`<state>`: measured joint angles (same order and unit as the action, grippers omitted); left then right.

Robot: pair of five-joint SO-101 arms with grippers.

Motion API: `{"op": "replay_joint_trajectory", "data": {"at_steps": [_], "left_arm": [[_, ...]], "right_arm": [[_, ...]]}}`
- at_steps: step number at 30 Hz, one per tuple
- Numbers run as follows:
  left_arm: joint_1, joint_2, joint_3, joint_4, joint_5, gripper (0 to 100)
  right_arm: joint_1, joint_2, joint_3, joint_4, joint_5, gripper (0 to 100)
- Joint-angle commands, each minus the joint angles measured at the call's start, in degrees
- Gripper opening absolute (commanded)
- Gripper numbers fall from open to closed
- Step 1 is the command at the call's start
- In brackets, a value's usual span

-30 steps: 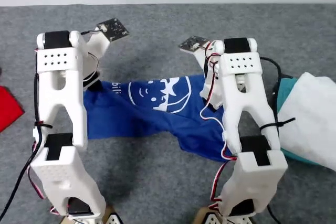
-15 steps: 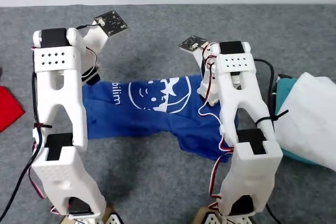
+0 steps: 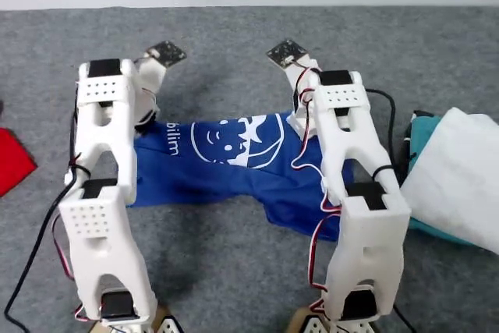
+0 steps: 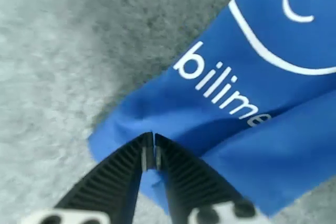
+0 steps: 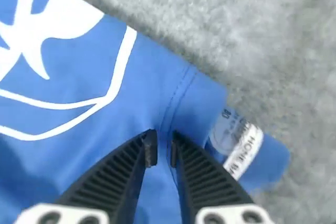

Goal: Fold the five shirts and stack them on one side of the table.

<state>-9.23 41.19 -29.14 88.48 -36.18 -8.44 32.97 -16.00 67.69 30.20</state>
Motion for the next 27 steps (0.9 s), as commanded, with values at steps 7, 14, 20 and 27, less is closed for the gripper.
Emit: {"op": "replay_joint_trajectory", "data": {"at_steps": [7,14,20,27], "left_arm": [[-0.18,5.19,-8.4,-1.14,0.79,1],[0.09,9.76,-19.82,-1.05,1.49,1],[-0.18,10.02,-31.6,4.75,7.82,1],[1.14,5.98,-35.38,12.4,9.58,1]], "right_arm": [[2.33,4.09,-3.25,-9.45,-0.53,4.6],[3.3,2.68,-4.4,-12.97,-0.7,4.6],[2.86,-0.31,-10.99,-4.97,-0.79,4.6],[0.31,-3.91,-15.74,8.04,-0.88,4.6]]}}
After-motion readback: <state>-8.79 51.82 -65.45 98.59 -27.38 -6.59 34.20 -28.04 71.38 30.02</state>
